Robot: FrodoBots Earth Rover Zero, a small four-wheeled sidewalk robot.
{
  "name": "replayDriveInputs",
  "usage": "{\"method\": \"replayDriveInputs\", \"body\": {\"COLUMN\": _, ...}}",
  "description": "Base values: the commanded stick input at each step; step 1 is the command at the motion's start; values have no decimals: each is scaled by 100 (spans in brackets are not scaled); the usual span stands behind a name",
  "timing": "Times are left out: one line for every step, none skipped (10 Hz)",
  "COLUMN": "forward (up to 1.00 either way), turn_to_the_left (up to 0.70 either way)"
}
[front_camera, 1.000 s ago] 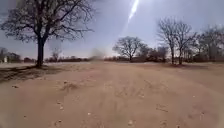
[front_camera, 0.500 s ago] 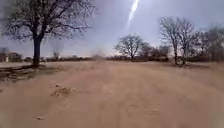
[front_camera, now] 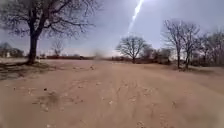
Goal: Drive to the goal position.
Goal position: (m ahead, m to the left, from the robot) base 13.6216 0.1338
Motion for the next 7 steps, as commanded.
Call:
{"method": "replayDriveInputs", "body": {"forward": 100, "turn_to_the_left": 0}}
{"method": "replayDriveInputs", "body": {"forward": 100, "turn_to_the_left": 0}}
{"method": "replayDriveInputs", "body": {"forward": 100, "turn_to_the_left": 0}}
{"method": "replayDriveInputs", "body": {"forward": 100, "turn_to_the_left": 0}}
{"method": "replayDriveInputs", "body": {"forward": 100, "turn_to_the_left": 0}}
{"method": "replayDriveInputs", "body": {"forward": 100, "turn_to_the_left": 0}}
{"method": "replayDriveInputs", "body": {"forward": 100, "turn_to_the_left": 0}}
